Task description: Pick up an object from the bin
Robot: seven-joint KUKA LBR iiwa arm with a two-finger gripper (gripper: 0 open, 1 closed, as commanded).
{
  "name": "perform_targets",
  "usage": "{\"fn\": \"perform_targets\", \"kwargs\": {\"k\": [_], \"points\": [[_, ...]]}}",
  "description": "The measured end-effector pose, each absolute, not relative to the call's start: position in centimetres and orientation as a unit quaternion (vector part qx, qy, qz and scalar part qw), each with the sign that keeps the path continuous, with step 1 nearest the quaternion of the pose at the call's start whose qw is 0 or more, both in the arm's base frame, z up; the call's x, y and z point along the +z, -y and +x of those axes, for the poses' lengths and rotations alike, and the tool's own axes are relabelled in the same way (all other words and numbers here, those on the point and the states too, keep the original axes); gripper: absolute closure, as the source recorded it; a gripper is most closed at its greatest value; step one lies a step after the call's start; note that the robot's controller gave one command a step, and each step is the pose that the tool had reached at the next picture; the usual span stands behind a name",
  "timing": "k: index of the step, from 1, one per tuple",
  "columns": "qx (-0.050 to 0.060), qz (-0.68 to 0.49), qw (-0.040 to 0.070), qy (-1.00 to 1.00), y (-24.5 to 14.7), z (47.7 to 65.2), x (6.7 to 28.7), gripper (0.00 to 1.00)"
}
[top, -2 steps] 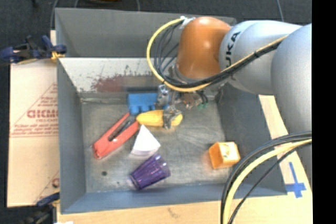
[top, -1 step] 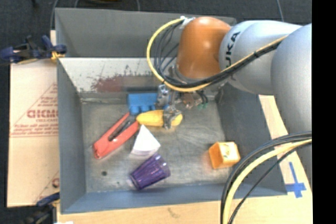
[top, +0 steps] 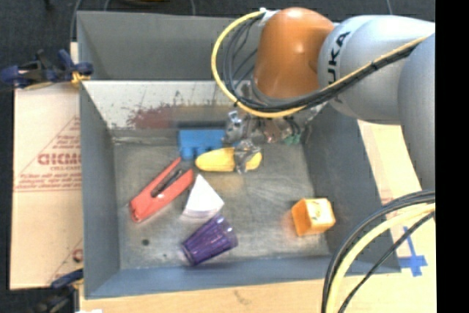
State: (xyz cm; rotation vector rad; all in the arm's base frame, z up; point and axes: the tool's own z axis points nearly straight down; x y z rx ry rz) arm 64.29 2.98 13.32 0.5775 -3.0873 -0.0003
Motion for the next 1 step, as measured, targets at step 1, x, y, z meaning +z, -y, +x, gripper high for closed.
{"fn": "perform_targets", "kwargs": {"k": [1], "points": [[-0.001,0.166,-0.003,0.986,-5.09,63.01,25.23,1.00]]}}
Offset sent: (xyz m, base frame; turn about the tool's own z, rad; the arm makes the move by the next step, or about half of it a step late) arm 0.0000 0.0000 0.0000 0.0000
